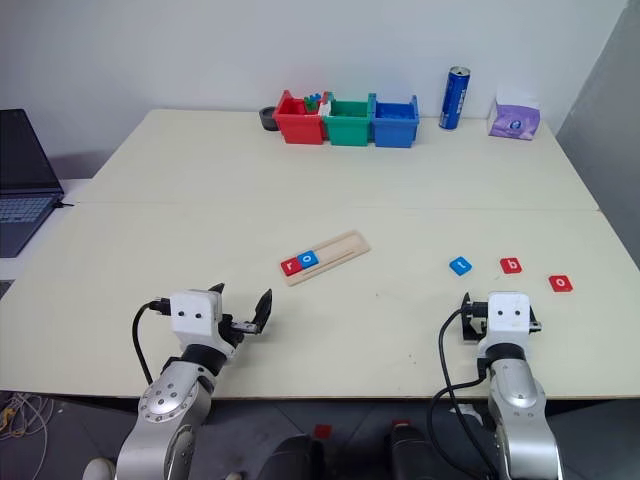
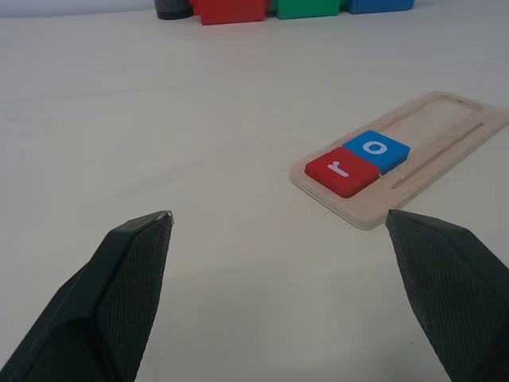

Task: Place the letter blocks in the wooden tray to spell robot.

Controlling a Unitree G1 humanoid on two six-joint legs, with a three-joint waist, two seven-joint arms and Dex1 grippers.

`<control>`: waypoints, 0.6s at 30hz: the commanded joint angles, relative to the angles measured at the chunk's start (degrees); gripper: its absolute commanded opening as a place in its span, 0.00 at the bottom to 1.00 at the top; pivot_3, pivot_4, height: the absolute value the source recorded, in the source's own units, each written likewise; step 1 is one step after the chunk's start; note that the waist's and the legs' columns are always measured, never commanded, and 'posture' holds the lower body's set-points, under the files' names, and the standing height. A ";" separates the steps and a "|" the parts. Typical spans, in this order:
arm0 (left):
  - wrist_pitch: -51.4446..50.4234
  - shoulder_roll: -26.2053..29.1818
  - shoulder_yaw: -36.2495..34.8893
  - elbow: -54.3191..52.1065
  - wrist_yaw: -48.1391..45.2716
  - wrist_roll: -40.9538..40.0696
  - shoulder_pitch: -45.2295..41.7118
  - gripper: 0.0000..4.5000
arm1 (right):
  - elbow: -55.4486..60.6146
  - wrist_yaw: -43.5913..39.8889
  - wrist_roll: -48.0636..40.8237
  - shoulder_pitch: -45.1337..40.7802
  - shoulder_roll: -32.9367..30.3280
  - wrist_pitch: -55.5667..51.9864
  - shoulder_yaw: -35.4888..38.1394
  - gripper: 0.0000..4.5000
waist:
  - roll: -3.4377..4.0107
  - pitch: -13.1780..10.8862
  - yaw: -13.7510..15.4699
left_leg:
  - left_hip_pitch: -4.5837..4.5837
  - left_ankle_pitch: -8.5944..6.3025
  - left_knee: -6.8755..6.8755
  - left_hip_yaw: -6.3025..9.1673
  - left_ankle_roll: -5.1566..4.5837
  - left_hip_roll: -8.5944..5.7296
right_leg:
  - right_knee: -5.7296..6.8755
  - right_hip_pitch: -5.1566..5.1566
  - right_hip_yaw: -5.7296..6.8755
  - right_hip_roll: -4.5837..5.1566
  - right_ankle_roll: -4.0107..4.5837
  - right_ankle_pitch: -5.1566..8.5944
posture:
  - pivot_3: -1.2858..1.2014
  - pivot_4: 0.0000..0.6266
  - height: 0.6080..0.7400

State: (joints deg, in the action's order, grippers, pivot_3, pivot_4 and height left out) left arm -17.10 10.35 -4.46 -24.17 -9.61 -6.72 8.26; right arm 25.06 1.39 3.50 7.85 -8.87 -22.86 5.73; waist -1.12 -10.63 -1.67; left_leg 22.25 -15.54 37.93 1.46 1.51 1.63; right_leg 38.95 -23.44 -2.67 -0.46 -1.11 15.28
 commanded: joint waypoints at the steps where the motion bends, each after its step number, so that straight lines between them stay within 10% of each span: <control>1: -0.05 0.80 -0.16 -0.59 -1.54 -1.25 -1.35 1.00 | 3.72 -0.69 0.62 -1.24 -1.04 0.70 0.48 1.00 | 0.00 0.00 -0.01 | 0.00 0.00 0.00 0.00 0.00 0.00 | 0.00 0.00 0.00 0.00 0.00 0.00 | 0.52 0.24 1.00; 9: -1.41 8.63 -1.86 7.74 -13.35 -7.42 -11.89 1.00 | 5.36 -9.59 -6.05 -11.73 -3.11 -5.17 -2.46 1.00 | 0.00 0.00 -0.07 | -0.07 0.00 0.02 -0.01 0.00 -0.09 | 0.03 0.01 0.04 -0.16 0.01 -0.01 | 0.52 0.24 1.00; 18: 2.31 18.68 -1.07 28.78 -32.86 -11.59 -27.26 1.00 | 6.84 -37.60 -29.28 -24.77 -14.94 -18.67 -6.31 1.00 | -0.01 -0.01 -0.01 | -0.03 -0.01 -0.03 0.09 -0.02 -0.03 | -0.05 0.03 0.17 -0.28 0.31 -0.14 | 0.52 0.24 1.00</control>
State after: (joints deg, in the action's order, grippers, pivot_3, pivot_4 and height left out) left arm -16.65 28.14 -5.87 2.71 -38.48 -17.36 -17.66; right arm 29.20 -31.81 -21.62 -15.45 -22.22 -39.80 -1.54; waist -1.13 -10.64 -1.69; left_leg 22.24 -15.56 37.91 1.55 1.49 1.58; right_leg 38.89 -23.41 -2.49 -0.71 -0.80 15.14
